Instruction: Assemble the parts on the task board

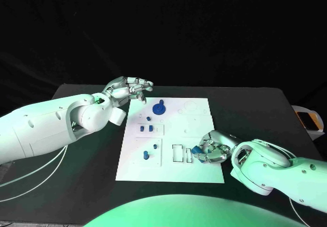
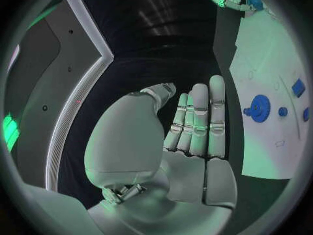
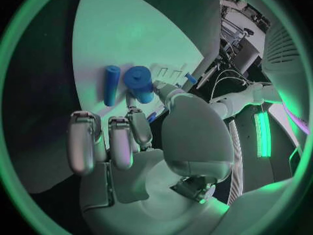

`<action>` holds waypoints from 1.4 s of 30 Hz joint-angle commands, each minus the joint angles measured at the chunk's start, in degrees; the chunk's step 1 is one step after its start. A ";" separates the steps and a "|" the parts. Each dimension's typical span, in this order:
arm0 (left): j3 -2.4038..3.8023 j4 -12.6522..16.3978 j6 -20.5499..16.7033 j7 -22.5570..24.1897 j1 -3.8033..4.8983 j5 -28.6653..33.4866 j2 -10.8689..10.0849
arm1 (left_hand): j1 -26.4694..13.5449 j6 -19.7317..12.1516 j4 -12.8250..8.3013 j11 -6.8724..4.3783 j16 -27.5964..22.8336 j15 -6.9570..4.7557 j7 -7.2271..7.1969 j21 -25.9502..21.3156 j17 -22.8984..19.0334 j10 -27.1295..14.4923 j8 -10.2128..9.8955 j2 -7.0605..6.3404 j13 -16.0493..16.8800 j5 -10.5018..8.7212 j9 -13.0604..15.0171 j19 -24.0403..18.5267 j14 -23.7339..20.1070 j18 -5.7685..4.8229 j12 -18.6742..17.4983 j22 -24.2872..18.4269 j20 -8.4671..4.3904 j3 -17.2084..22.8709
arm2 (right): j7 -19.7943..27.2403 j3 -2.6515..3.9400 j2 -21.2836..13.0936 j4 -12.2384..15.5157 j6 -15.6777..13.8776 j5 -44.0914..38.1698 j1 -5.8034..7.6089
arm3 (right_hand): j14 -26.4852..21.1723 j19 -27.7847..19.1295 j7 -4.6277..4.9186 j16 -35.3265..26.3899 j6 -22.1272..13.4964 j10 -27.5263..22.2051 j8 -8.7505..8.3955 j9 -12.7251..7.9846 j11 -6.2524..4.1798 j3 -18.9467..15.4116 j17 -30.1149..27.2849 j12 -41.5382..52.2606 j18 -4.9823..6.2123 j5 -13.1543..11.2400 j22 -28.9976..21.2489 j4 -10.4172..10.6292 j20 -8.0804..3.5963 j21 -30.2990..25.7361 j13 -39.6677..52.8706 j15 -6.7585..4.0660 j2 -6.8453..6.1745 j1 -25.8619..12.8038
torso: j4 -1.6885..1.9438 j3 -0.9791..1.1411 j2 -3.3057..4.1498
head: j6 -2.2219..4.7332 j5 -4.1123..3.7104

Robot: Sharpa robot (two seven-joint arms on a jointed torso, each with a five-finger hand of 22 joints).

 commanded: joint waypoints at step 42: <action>0.03 0.20 1.56 -0.15 0.05 0.24 0.20 | -0.01 -0.54 0.25 -0.01 -0.19 0.18 -0.02 -0.38 -0.09 -0.52 -0.32 0.46 -0.08 -0.07 0.02 0.49 -0.44 0.36 -0.12 -0.17 0.11 -0.21 | 0.30 -0.22 6.65 -0.05 -1.24 7.48 2.35 | 4.72 2.24 -3.16 0.40 3.70 1.46 2.85 0.23 -0.42 0.78 8.72 0.88 -0.78 0.04 11.38 0.75 -0.87 1.20 1.90 -0.72 -0.87 -2.89 | -0.05 0.04 0.05 | 0.01 0.46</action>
